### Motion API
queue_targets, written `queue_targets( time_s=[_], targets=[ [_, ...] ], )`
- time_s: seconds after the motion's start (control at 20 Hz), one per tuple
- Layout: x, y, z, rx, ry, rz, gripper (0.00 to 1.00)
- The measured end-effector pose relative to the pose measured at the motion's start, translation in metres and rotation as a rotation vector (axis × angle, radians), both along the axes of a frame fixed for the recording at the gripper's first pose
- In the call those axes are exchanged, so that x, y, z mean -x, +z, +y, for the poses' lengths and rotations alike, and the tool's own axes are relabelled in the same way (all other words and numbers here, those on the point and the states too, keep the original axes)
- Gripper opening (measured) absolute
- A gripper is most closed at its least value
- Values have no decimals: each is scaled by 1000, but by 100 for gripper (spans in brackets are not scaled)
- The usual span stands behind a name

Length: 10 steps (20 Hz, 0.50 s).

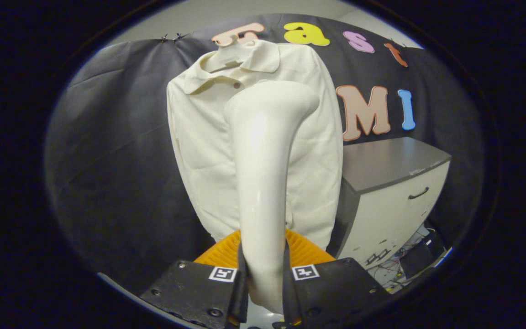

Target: Iron the clothes twice with a garment steamer, once on the left side and once on the right side.

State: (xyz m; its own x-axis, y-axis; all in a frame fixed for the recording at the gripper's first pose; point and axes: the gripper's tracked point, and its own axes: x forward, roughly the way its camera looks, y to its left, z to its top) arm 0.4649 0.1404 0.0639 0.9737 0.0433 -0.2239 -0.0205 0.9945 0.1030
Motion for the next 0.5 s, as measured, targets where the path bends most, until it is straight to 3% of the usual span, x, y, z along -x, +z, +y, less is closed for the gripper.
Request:
queue_targets(
  time_s=[0.3, 0.5],
  targets=[
    [-49, 40, -4, -36, 14, -60, 30],
    [-84, 42, 2, -23, 42, -57, 30]
  ],
)
